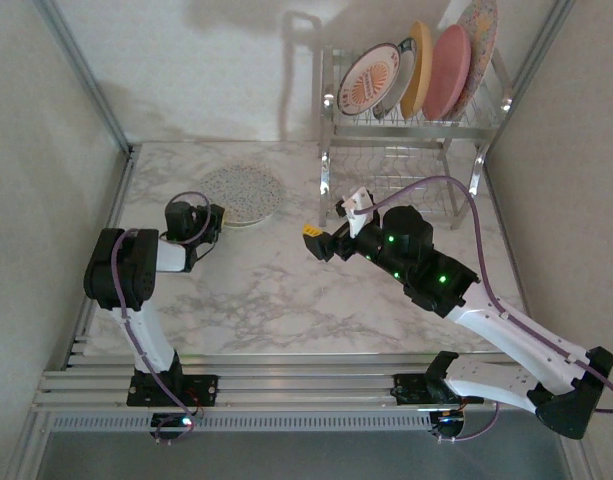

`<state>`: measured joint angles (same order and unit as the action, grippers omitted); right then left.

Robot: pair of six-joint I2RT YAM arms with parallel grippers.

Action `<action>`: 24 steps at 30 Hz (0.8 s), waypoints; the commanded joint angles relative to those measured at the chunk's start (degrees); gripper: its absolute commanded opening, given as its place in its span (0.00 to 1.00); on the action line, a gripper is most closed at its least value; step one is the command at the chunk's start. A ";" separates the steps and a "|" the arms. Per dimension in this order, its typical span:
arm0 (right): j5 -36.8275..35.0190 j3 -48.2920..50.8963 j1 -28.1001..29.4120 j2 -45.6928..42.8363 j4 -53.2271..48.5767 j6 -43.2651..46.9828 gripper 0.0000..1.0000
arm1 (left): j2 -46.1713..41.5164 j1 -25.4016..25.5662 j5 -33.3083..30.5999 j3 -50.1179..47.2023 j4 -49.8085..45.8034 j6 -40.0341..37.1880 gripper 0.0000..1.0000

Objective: Unload the plates from the dish rack

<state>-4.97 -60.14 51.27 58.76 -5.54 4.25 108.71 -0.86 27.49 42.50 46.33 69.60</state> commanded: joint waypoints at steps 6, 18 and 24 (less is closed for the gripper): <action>-1.82 -2.09 0.44 0.48 1.19 -0.69 0.94 | -0.75 -0.46 1.38 4.86 -6.63 -3.99 0.40; -2.94 -2.36 0.39 0.94 1.15 -1.02 0.94 | -2.01 -0.44 -2.50 14.04 -29.03 -9.93 0.60; -2.97 -2.57 0.34 1.17 1.20 -1.10 0.95 | -1.52 -0.47 -4.78 17.25 -35.91 -11.92 0.63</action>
<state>-6.50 -60.77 51.27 59.81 -5.54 3.64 108.68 -0.86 24.82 57.43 16.05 60.14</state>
